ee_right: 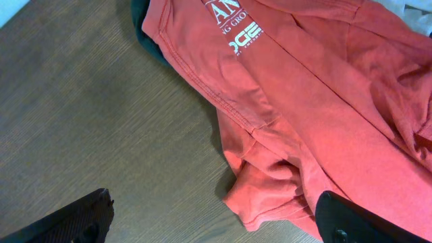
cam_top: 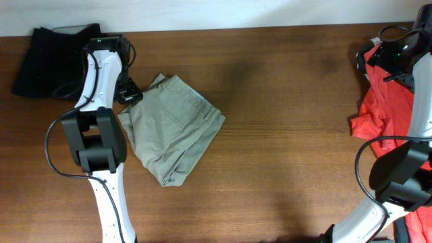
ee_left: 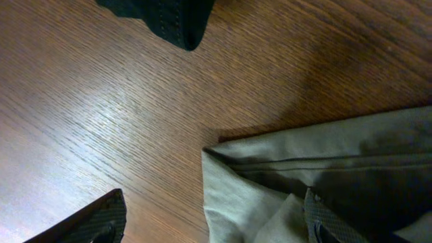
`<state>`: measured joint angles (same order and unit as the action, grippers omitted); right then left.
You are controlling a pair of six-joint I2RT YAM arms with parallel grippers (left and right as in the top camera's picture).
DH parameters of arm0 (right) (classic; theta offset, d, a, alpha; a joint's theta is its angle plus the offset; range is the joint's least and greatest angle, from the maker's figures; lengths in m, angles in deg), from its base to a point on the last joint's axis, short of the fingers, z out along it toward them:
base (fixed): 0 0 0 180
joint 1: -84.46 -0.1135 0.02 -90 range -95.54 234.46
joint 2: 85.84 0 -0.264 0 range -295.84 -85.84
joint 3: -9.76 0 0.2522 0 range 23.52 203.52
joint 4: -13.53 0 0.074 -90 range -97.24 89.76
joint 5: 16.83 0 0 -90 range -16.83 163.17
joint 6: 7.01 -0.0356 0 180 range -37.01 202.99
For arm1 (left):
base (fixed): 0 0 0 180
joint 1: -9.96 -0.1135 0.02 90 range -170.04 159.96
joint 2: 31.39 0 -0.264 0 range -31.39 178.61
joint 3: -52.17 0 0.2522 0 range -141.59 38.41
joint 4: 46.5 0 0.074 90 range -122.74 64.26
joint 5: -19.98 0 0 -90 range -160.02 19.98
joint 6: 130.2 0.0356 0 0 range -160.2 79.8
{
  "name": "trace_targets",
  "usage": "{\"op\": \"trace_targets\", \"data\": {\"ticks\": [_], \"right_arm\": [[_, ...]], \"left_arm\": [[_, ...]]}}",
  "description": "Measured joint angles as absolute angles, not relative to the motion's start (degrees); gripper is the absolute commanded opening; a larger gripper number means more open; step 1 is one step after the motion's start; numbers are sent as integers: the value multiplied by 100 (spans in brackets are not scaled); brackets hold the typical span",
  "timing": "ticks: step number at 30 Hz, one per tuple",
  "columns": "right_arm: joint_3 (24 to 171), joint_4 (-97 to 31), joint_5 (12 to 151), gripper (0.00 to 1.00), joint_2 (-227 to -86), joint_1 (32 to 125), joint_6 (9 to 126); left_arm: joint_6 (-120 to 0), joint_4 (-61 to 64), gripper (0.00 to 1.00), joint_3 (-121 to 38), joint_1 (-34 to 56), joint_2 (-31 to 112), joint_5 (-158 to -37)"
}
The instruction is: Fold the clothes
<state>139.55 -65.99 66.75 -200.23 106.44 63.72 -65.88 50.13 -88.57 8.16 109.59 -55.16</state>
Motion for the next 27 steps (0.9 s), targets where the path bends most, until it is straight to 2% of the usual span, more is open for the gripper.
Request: {"op": "trace_targets", "data": {"ticks": [1,3,5,6,7,9,13,15,16,23,27], "right_arm": [[13955,-6599,6675,99,-20023,10644,6370],[13955,-6597,6675,99,-20023,10644,6367],[13955,-6597,6675,99,-20023,10644,6367],[13955,-6597,6675,99,-20023,10644,6370],[13955,-6597,6675,99,-20023,10644,6367],[13955,-6599,6675,99,-20023,10644,6370],[13955,-6597,6675,99,-20023,10644,6370],[13955,-6597,6675,99,-20023,10644,6370],[13955,-6597,6675,99,-20023,10644,6370],[13955,-6599,6675,99,-20023,10644,6367],[13955,-6597,6675,99,-20023,10644,6367]], "left_arm": [[-6522,4980,80,-8837,805,10959,-5541],[-6417,4853,68,-8760,787,10959,-5578],[-6290,4685,64,-8627,761,10959,-5722],[-6183,4609,55,-8579,755,10959,-5855],[-6109,4576,32,-8542,746,10959,-5958],[-6008,4563,1,-8505,735,10959,-6126],[-5923,4633,1,-8476,742,10959,-6281],[-5923,4694,41,-8476,742,10959,-6308],[-5908,4694,50,-8476,742,10959,-6319],[-5882,4473,51,-8472,595,10959,-6354],[-5882,4571,47,-8468,538,10959,-6430]]}}
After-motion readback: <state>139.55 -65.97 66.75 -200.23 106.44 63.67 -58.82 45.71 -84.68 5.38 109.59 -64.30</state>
